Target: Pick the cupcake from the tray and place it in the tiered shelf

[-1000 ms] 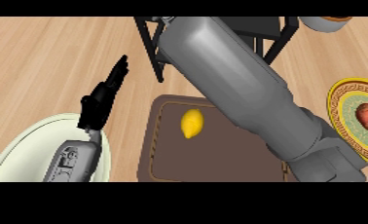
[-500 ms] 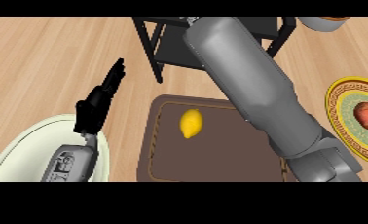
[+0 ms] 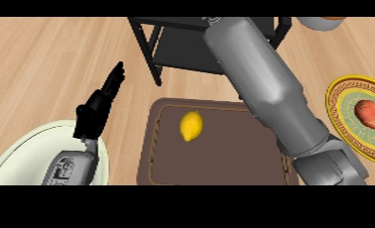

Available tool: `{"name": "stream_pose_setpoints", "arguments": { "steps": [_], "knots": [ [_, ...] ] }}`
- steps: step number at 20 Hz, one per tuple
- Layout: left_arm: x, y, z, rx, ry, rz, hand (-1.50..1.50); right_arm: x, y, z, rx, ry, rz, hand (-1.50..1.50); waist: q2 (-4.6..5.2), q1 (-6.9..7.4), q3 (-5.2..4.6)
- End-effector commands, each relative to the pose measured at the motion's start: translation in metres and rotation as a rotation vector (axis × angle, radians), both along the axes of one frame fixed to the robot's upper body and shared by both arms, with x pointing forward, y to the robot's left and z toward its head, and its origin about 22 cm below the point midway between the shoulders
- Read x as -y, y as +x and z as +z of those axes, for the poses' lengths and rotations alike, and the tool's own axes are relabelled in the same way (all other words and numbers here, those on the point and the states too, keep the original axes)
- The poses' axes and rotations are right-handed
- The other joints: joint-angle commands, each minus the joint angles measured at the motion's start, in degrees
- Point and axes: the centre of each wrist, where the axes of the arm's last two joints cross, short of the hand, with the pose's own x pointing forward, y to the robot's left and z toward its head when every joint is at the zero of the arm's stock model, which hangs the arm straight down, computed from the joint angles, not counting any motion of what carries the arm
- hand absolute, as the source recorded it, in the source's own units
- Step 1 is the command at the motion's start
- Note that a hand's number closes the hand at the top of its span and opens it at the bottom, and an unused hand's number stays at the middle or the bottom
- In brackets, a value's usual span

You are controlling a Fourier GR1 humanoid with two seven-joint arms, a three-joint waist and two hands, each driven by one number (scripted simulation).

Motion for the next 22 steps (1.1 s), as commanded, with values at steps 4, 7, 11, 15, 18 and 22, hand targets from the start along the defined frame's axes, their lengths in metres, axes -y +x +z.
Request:
{"name": "stream_pose_setpoints", "arguments": {
  "steps": [4, 7, 11, 15, 18, 22],
  "knots": [
    [0.016, -0.006, -0.011, 0.012, 0.006, -0.015, 0.00, -0.002, -0.015, -0.005, 0.082, 0.262, -0.050, -1.50, -0.02, 0.26, 0.03],
    [0.004, -0.001, -0.008, -0.005, -0.017, -0.006, 0.00, 0.003, -0.015, 0.024, 0.141, 0.330, -0.015, -1.50, 0.12, 0.22, 0.03],
    [0.008, -0.007, -0.008, -0.006, -0.026, -0.010, 0.00, 0.008, -0.021, 0.019, 0.153, 0.370, 0.026, -1.50, -0.03, 0.11, 0.04],
    [-0.007, 0.005, 0.004, 0.014, -0.003, -0.029, 0.00, -0.015, -0.036, 0.027, 0.164, 0.391, 0.096, -1.50, 0.05, 1.21, -0.02],
    [0.001, 0.001, 0.007, 0.001, 0.000, 0.005, 0.00, 0.006, -0.034, 0.035, 0.242, 0.449, 0.091, -1.50, -0.17, 0.01, 0.06],
    [0.002, -0.008, -0.002, -0.008, -0.003, 0.009, 0.00, 0.010, -0.052, 0.083, 0.445, 0.545, 0.132, -1.50, -0.49, 0.10, 0.05]
  ]
}}
